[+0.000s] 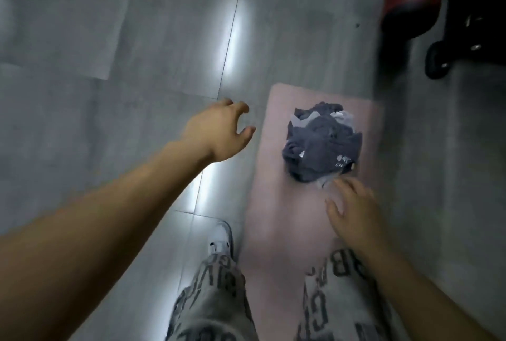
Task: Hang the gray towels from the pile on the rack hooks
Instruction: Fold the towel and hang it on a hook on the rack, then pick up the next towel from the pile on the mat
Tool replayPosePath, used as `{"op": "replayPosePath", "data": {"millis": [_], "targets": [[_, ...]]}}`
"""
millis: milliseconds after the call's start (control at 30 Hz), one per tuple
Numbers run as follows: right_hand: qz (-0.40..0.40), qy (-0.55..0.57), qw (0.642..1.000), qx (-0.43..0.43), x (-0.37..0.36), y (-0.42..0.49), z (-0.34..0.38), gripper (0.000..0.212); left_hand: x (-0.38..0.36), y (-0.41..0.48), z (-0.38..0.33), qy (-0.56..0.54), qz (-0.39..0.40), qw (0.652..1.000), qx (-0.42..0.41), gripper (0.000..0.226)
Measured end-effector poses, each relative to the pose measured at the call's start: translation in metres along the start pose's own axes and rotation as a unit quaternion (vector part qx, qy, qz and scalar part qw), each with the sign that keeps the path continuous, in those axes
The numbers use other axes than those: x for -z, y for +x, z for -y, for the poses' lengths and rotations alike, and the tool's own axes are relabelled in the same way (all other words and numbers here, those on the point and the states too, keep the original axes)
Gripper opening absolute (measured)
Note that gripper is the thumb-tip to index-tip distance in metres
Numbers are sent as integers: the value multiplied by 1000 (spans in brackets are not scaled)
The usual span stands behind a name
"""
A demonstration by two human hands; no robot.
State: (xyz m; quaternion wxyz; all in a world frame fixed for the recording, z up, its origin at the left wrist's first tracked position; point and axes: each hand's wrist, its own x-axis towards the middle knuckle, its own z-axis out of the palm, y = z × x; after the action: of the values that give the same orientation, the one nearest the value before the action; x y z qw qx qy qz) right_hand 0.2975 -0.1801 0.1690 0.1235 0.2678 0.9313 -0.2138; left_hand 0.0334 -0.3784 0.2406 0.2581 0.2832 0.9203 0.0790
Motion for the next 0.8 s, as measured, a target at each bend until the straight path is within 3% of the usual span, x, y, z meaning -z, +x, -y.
{"op": "replayPosePath", "data": {"millis": [133, 333, 600, 800], "targets": [[5, 23, 997, -72, -51, 23, 23, 49, -18, 61, 29, 25, 40, 997, -56, 51], [-13, 53, 983, -174, -113, 73, 8, 51, -75, 171, 7, 70, 111, 979, -153, 50], [-28, 184, 942, -279, -186, 148, -51, 57, -191, 258, -12, 109, 247, 931, -246, 40], [-68, 266, 898, -343, -248, 200, -82, 62, -286, 312, -26, 121, 282, 907, -288, 27]]}}
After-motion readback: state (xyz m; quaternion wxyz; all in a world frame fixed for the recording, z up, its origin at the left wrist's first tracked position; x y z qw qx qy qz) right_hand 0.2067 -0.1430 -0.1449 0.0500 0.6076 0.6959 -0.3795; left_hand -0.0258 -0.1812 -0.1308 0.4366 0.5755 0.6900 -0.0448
